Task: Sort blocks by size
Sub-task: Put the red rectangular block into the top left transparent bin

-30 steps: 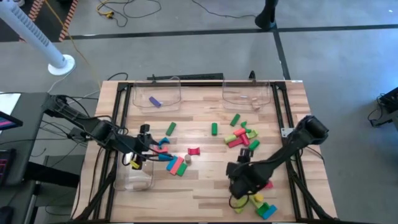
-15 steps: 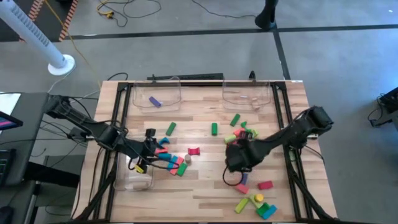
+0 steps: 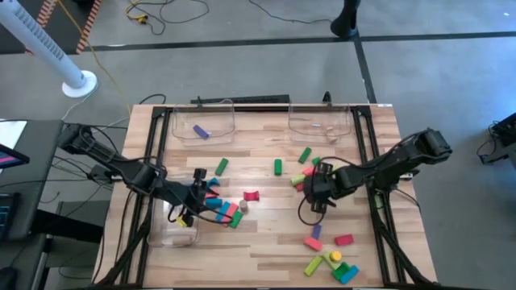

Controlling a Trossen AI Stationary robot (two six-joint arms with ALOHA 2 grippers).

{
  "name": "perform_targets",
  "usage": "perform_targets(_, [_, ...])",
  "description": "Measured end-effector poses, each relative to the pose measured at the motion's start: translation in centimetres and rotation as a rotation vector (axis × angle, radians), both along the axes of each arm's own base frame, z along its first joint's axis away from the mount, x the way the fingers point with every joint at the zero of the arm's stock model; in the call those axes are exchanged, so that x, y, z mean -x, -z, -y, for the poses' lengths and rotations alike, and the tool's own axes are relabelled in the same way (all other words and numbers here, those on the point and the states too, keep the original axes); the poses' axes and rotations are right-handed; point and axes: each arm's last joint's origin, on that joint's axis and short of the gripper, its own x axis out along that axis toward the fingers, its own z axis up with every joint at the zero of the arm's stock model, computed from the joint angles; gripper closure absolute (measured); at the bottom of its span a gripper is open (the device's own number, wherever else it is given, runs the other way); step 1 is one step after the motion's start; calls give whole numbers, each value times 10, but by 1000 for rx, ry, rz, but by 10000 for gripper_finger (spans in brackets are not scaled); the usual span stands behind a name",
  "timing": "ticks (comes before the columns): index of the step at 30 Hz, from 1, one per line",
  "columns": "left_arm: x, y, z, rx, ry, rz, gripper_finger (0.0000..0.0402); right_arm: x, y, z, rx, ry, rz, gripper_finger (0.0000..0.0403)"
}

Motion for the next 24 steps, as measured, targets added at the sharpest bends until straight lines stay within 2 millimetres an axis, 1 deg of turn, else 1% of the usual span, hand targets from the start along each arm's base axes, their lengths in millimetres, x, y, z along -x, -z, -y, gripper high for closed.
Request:
perform_targets(4, [-2, 0, -5, 9, -14, -1, 203, -5, 4, 9, 2, -17, 41, 200])
perform_targets(10, [-6, -2, -9, 39, -5, 11, 203, -5, 9, 28, 4, -20, 12, 200])
perform_targets(17, [-7, -2, -12, 33, -16, 10, 203, -8, 10, 42, -55, -60, 7, 200])
perform_targets(24, [-7, -2, -13, 37, -14, 9, 203, -9, 10, 53, -68, -70, 14, 200])
